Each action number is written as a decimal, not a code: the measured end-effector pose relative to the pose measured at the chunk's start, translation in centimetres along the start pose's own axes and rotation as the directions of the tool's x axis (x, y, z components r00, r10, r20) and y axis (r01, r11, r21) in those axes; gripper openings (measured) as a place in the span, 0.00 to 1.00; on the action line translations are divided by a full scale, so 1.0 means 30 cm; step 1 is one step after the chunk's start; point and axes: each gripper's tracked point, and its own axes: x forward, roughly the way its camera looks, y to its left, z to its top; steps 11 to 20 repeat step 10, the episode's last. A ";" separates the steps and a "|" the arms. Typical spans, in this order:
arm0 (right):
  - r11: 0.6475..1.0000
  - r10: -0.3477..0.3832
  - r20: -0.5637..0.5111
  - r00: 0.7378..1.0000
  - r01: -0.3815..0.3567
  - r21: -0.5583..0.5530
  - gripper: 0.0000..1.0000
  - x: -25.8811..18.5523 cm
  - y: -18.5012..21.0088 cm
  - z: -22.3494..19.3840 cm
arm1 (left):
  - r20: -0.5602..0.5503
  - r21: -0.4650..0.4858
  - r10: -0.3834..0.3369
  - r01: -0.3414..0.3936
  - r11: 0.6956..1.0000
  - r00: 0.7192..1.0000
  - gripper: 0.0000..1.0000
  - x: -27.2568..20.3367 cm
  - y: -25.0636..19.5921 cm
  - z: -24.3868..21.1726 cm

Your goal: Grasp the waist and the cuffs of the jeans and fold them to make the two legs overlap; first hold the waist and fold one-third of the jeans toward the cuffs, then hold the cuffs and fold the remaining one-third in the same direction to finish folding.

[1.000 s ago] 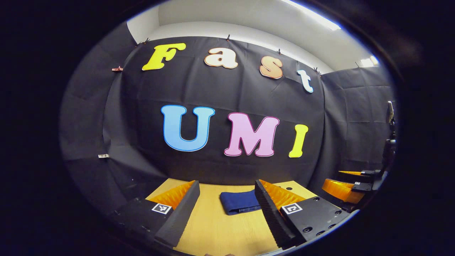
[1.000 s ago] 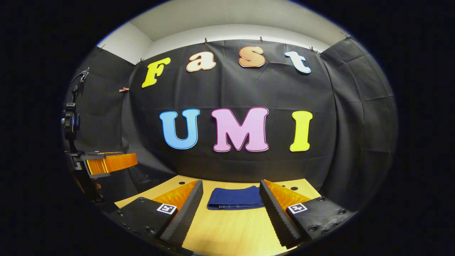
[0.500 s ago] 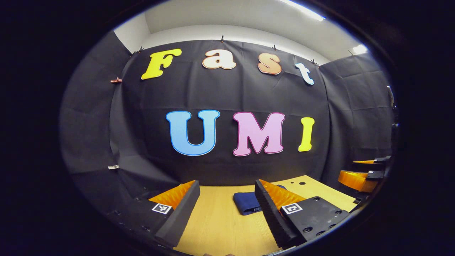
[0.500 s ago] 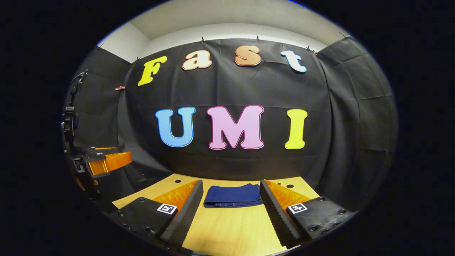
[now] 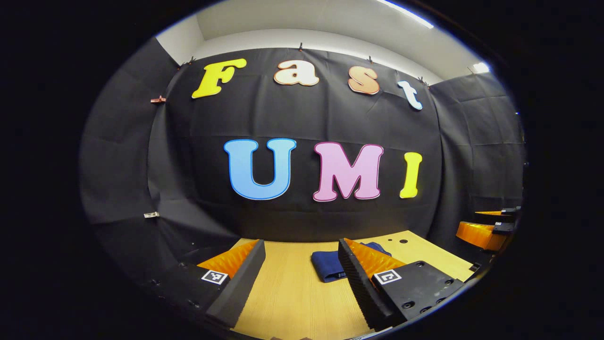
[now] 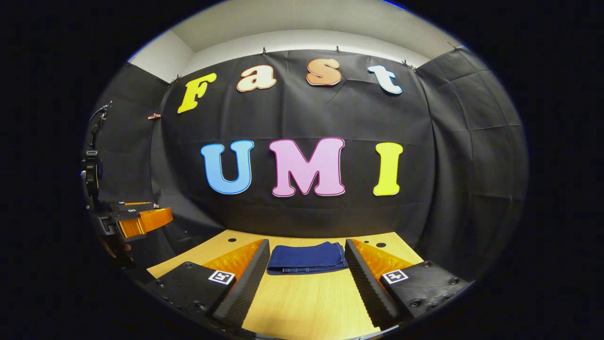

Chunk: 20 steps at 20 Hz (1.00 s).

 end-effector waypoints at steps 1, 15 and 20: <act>1.000 0.000 -0.004 1.000 0.000 -0.003 0.97 0.002 0.001 -0.003 | 0.000 -0.010 -0.006 0.006 1.000 1.000 0.96 -0.002 -0.006 0.000; 1.000 -0.001 -0.027 1.000 0.000 -0.008 0.96 0.019 0.003 -0.022 | -0.005 0.010 0.019 -0.019 1.000 1.000 0.96 0.001 0.028 -0.033; 1.000 -0.001 -0.027 1.000 0.000 -0.008 0.96 0.019 0.003 -0.022 | -0.005 0.010 0.019 -0.019 1.000 1.000 0.96 0.001 0.028 -0.033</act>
